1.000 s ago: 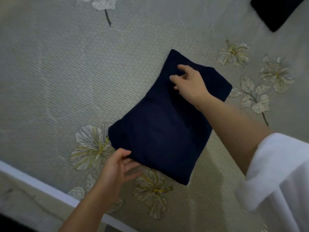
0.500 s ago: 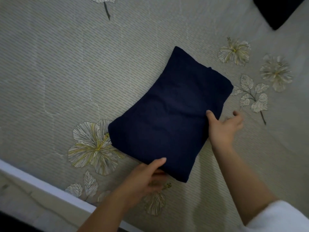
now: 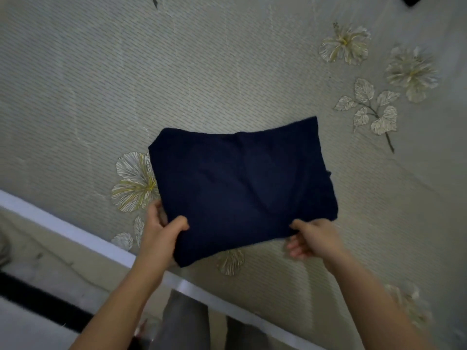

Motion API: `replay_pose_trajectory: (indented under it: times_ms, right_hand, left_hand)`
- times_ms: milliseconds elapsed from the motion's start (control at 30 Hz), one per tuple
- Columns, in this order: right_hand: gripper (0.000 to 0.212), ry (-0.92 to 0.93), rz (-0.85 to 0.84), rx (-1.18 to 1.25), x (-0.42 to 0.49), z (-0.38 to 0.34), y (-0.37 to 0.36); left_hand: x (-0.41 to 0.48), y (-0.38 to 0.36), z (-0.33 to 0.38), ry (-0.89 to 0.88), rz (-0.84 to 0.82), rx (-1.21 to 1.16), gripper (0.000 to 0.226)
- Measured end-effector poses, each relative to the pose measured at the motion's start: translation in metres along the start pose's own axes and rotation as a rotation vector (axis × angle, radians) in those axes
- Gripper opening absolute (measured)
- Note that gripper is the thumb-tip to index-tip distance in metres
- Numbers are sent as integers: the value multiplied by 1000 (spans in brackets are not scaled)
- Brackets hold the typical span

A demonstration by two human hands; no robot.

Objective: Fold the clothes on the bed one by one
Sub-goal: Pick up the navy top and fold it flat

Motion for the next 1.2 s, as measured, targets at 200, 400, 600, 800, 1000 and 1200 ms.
replay_pose_trajectory:
  times_ms: [200, 400, 600, 800, 1000, 1200]
  right_hand:
    - [36, 326, 216, -196, -19, 14, 15]
    - [90, 402, 375, -125, 13, -24, 12]
    - [40, 190, 169, 292, 8, -19, -3]
    - [28, 356, 162, 273, -54, -20, 9]
    - [30, 462, 234, 221, -135, 5, 39]
    - [37, 461, 381, 334, -190, 57, 103]
  left_hand:
    - [4, 45, -3, -118, 252, 229, 69]
    - [26, 36, 1, -174, 253, 398, 63]
    - [26, 35, 16, -17, 158, 394, 40]
    - [-15, 33, 52, 0, -22, 375, 6]
    - [-84, 5, 91, -104, -169, 487, 12]
    - [-140, -61, 103, -199, -348, 577, 8]
Point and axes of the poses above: each hand's wrist, its own x-axis towards the middle knuckle, its own y-axis out of the back of the hand, z = x × y, the point moved 4 cm from there along x, towards the middle knuckle, and after that the axes turned 2 degrees about y, right-handed, at the moved point
